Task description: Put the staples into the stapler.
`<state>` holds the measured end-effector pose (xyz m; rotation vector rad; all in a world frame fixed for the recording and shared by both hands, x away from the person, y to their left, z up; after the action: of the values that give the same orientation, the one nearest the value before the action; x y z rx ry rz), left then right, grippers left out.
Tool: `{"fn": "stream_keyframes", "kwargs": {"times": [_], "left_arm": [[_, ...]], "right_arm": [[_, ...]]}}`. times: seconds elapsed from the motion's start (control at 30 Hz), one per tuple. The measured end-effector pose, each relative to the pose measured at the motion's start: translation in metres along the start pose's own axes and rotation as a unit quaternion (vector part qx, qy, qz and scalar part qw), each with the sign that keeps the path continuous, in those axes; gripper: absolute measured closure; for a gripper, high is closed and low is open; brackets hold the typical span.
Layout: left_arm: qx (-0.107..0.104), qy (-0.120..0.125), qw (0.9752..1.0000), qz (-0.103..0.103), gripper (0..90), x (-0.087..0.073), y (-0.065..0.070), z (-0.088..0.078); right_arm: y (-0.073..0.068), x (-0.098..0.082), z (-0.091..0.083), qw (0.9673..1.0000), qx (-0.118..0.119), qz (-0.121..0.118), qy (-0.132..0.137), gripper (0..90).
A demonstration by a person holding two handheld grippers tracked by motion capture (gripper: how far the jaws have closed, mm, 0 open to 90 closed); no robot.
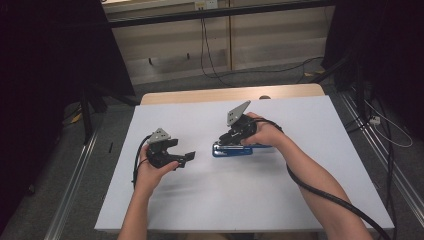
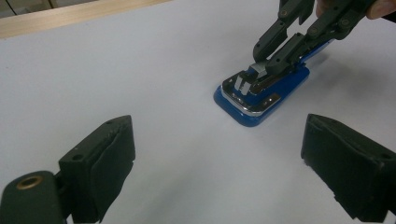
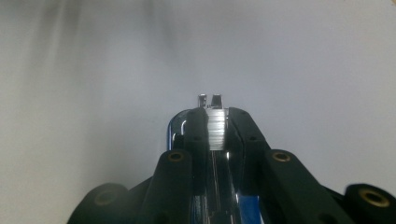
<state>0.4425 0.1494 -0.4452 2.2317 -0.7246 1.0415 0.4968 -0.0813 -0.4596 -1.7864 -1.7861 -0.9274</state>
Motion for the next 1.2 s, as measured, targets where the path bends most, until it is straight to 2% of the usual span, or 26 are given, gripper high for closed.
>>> {"fn": "stream_keyframes", "kwargs": {"times": [0.67, 1.2], "left_arm": [[0.002, -0.001, 1.0, -0.005, 10.1, -0.0006, -0.0005, 0.0001], [0.003, 0.0, 1.0, -0.003, 10.1, -0.0002, -0.0014, -0.0001]], "right_arm": [[0.0004, -0.0001, 0.0049, 0.9999, 0.01, -0.001, -0.001, 79.3], [0.0018, 0.0001, 0.008, 0.9998, 0.017, 0.01, 0.001, 78.8]]}}
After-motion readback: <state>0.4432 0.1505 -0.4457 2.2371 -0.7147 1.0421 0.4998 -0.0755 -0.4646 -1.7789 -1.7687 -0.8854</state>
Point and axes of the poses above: each handheld gripper's, and its own axes: z roughly forward along the jaws, x roughly out of its top, y roughly to its right, the point moved 5 cm from there along z, roughly forward along the jaws, and after that the axes turned 10 degrees about -z, right-handed, at the moved point
